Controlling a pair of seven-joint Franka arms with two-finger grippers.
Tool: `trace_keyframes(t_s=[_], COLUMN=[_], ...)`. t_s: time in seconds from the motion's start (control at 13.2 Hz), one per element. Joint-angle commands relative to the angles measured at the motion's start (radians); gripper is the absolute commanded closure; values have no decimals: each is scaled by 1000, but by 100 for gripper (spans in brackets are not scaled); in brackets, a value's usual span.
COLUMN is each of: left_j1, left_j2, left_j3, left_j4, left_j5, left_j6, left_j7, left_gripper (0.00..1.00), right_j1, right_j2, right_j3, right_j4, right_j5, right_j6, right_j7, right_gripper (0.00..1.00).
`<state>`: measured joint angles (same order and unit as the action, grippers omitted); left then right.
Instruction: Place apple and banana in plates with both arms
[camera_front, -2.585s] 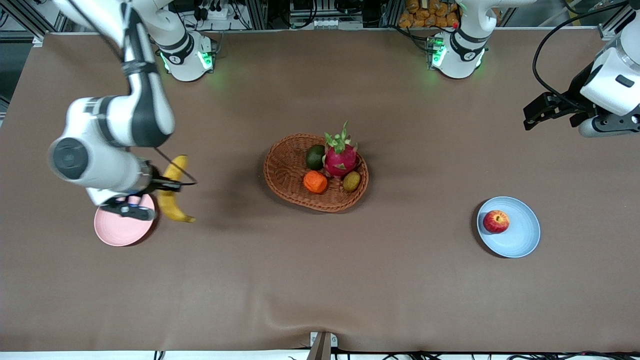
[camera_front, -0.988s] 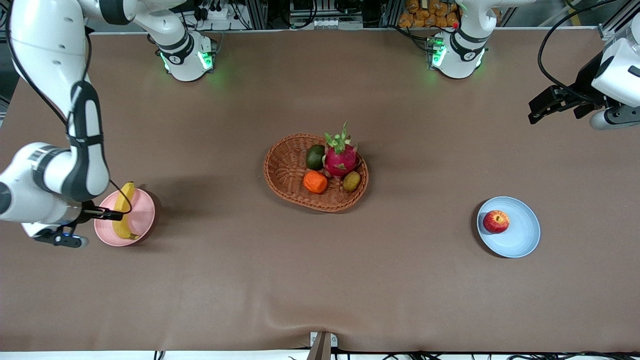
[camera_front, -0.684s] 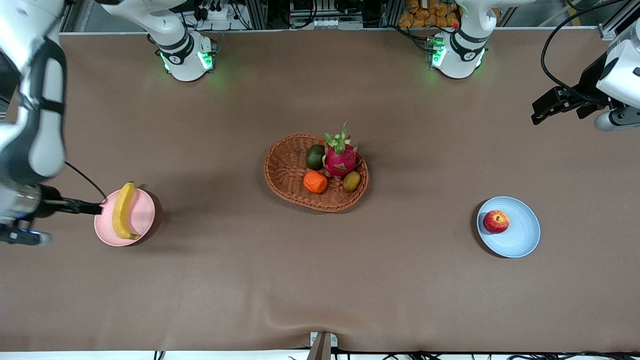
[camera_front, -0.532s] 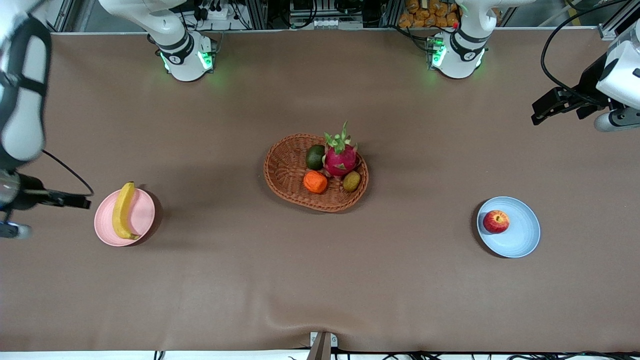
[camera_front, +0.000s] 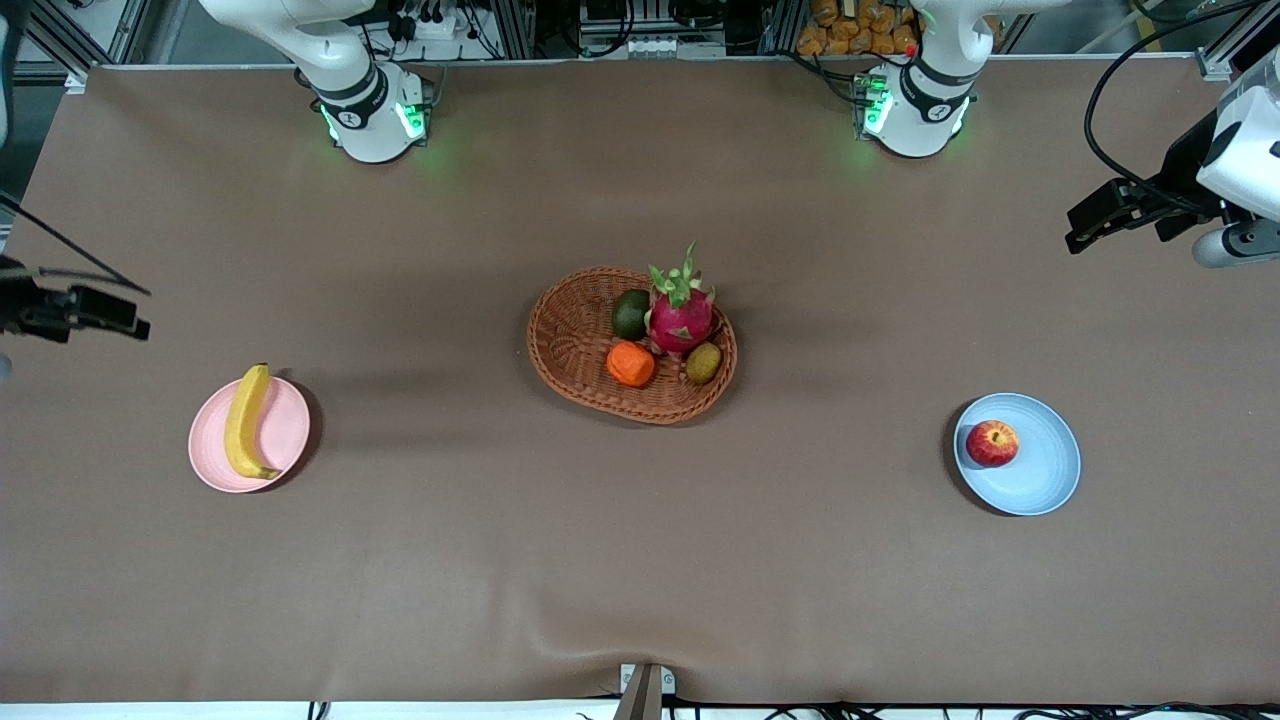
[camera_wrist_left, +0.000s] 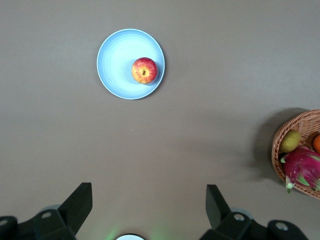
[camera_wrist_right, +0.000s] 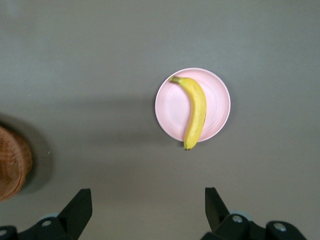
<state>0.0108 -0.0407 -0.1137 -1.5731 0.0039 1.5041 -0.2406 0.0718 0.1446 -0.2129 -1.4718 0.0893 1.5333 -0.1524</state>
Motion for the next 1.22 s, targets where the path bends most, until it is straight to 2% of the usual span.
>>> trace_keyframes(t_s=[0.0, 0.15, 0.46, 0.68, 1.14], left_j1=[8, 11, 20, 20, 55], left_j2=[-5, -5, 4, 2, -22], left_j3=[-4, -4, -4, -4, -4], left_j4=[-7, -19, -16, -13, -12], left_j5=[-1, -1, -1, -1, -1], left_j6=[10, 27, 45, 45, 44], left_j7=[4, 4, 4, 4, 92], left_gripper=[0, 0, 0, 0, 0], right_j1=[-98, -145, -142, -126, -118], right_j2=[-129, -155, -166, -175, -172], right_j3=[107, 165, 168, 171, 168], right_j4=[-117, -128, -121, -116, -102], right_j5=[-29, -34, -54, -112, -100], right_j6=[-19, -39, -41, -38, -44], right_j7=[66, 90, 91, 82, 118], right_gripper=[0, 0, 0, 0, 0])
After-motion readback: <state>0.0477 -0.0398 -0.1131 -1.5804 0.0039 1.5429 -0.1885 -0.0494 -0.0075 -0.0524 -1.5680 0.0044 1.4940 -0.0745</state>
